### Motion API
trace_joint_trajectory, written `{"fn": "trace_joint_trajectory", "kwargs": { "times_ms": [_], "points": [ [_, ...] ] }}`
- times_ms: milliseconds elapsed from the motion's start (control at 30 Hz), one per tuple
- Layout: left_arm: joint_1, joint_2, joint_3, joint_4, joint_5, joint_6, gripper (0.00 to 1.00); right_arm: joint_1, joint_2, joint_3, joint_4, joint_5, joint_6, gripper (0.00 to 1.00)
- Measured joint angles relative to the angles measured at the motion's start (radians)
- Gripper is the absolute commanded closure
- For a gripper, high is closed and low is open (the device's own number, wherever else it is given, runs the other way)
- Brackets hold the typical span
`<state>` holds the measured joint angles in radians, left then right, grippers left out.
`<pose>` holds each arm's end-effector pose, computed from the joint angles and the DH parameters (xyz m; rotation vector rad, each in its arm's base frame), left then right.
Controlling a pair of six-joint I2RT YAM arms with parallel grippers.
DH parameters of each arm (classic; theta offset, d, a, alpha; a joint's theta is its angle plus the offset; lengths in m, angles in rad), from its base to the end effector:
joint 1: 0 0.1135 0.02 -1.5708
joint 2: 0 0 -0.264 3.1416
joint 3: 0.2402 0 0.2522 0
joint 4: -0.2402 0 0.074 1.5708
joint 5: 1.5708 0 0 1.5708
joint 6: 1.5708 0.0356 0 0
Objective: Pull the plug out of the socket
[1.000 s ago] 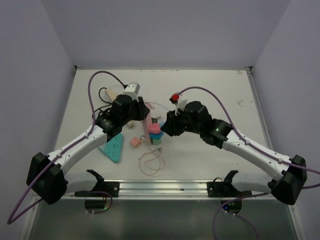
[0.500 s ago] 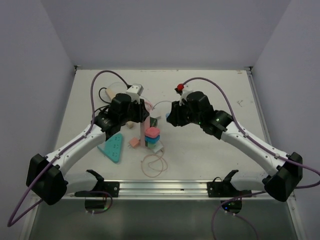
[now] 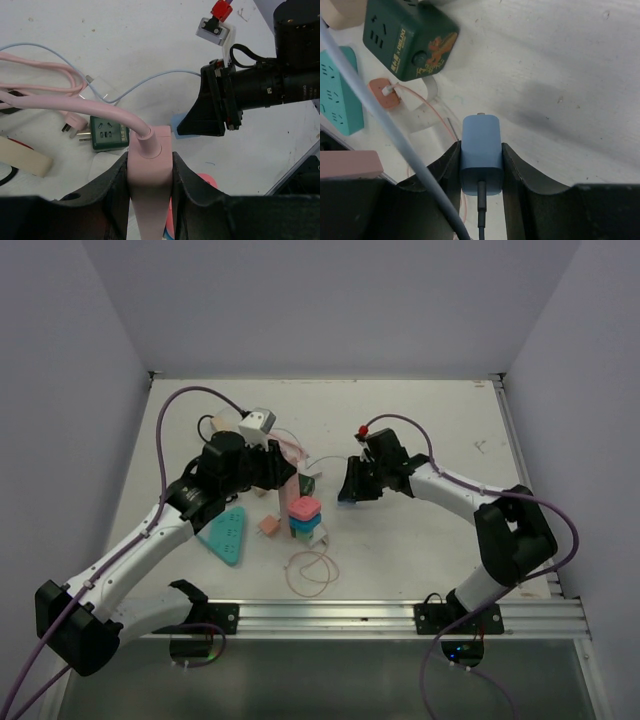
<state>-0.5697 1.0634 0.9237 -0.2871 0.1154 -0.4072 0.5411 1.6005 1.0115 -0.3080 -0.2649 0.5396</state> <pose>0.2017 -0.1341 0.3243 0.2449 2.0583 -0.7314 0.2802 0.1792 0.2065 -0.1229 2.5916 0.7631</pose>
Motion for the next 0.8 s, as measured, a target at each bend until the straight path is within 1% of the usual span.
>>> {"fn": "trace_joint_trajectory", "kwargs": {
  "times_ms": [100,133,200,233,300,333,433,500,667,800],
  "points": [
    [0.0,0.0,0.0,-0.009,-0.015,-0.014,1.0,-0.002,0.033,-0.032,0.038,-0.042,0.021,0.6],
    [0.0,0.0,0.0,-0.01,-0.019,-0.021,1.0,-0.005,0.041,-0.042,0.047,-0.047,0.027,0.52],
    [0.0,0.0,0.0,-0.01,-0.023,-0.029,1.0,-0.016,0.045,-0.061,0.06,-0.054,0.036,0.42],
    [0.0,0.0,0.0,-0.01,-0.026,-0.033,1.0,-0.024,0.045,-0.07,0.061,-0.056,0.038,0.33],
    [0.0,0.0,-0.001,-0.01,-0.035,-0.046,1.0,-0.037,0.045,-0.079,0.06,-0.053,0.037,0.25],
    [0.0,0.0,-0.001,-0.01,-0.04,-0.049,1.0,-0.042,0.043,-0.082,0.057,-0.046,0.036,0.19],
    [0.0,0.001,-0.001,-0.011,-0.058,-0.058,1.0,-0.049,0.018,-0.082,0.026,-0.015,0.019,0.11],
    [0.0,0.001,-0.001,-0.014,-0.071,-0.063,1.0,-0.049,-0.022,-0.082,0.0,-0.005,0.006,0.07],
    [0.0,0.011,-0.001,-0.015,-0.086,-0.064,1.0,-0.043,-0.203,-0.072,-0.06,0.011,-0.045,0.03],
    [0.0,0.03,-0.001,-0.015,-0.09,-0.064,1.0,-0.002,-0.303,-0.009,-0.098,0.01,-0.082,0.01]
  ]
}}
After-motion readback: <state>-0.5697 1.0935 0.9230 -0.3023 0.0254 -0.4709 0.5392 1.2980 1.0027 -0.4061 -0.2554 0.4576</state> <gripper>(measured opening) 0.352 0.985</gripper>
